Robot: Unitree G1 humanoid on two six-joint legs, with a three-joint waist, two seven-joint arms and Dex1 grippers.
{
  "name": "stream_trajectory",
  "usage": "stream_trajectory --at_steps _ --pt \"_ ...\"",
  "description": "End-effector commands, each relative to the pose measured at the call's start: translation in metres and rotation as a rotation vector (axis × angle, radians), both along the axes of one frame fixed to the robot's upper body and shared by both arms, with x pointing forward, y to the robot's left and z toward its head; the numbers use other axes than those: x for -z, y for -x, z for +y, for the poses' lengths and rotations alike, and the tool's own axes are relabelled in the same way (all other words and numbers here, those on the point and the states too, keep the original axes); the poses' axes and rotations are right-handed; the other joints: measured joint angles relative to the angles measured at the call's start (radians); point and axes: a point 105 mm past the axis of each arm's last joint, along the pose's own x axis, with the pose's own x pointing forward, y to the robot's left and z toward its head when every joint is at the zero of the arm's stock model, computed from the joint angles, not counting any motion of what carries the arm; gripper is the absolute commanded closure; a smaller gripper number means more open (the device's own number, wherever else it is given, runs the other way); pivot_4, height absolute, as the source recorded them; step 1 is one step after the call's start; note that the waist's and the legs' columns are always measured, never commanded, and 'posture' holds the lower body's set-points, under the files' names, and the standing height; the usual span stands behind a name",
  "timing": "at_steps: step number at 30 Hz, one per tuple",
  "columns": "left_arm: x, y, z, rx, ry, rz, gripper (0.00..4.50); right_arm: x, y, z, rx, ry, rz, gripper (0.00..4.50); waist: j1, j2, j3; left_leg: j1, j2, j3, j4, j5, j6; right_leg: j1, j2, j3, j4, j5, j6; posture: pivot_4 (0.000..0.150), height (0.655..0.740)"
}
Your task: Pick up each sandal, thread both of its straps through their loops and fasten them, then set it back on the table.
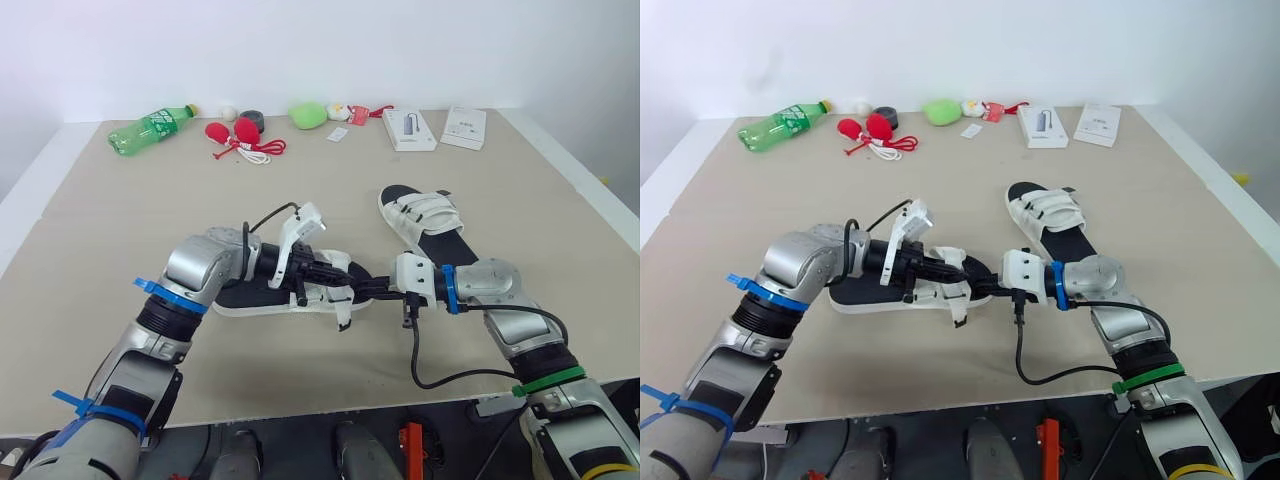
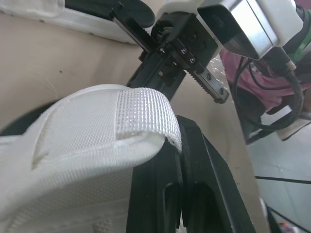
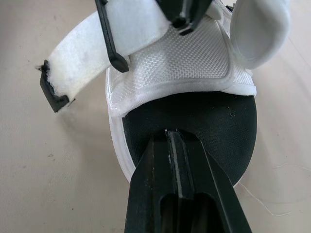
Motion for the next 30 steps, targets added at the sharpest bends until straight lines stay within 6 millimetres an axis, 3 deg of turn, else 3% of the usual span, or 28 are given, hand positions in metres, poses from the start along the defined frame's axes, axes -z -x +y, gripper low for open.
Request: stream_trajectory --at_steps 1,2,6,13,23,30 --pt "-0.015 0.005 0.004 0.032 0.014 -0.029 3.91 0.024 0.002 -0.009 0.026 0.084 0.074 4.50 0.000 0.000 0.000 0.000 0.000 0.000 0.000 0.000 0.000 0.000 0.000 0.000 0.000 0.000 -0.001 0.150 0.7400" --pt "-0.020 0.007 0.007 0.047 0.016 -0.036 3.64 0.024 0.002 -0.009 0.026 0.084 0.074 4.50 0.000 0.000 0.000 0.000 0.000 0.000 0.000 0.000 0.000 0.000 0.000 0.000 0.000 -0.001 -0.002 0.150 0.7400" --pt "-0.041 0.021 0.027 0.135 0.015 -0.063 1.64 0.024 0.001 -0.009 0.025 0.085 0.074 4.50 -0.002 0.000 0.000 0.000 0.000 0.000 0.000 0.000 0.000 0.000 0.000 0.000 0.000 -0.001 -0.003 0.150 0.7400" --pt "-0.052 0.056 0.068 0.277 0.012 -0.091 1.64 0.025 0.001 -0.009 0.021 0.087 0.078 4.50 -0.004 0.000 0.000 0.000 0.001 0.000 0.000 0.000 0.000 0.000 0.000 0.000 0.000 -0.002 -0.004 0.150 0.7400" --pt "-0.001 0.055 0.053 0.038 0.097 -0.347 1.64 0.028 0.003 -0.008 0.010 0.086 0.087 4.50 0.002 -0.002 0.000 0.000 0.001 0.001 0.001 0.000 0.000 0.000 0.000 0.000 0.000 -0.001 -0.006 0.150 0.7400" --pt "0.036 0.063 0.047 0.076 0.051 -0.417 1.64 0.029 0.003 -0.008 0.006 0.091 0.088 4.50 0.002 -0.002 0.000 0.001 0.001 0.001 0.000 0.000 0.000 0.000 0.000 0.000 0.000 -0.001 -0.006 0.150 0.7400"
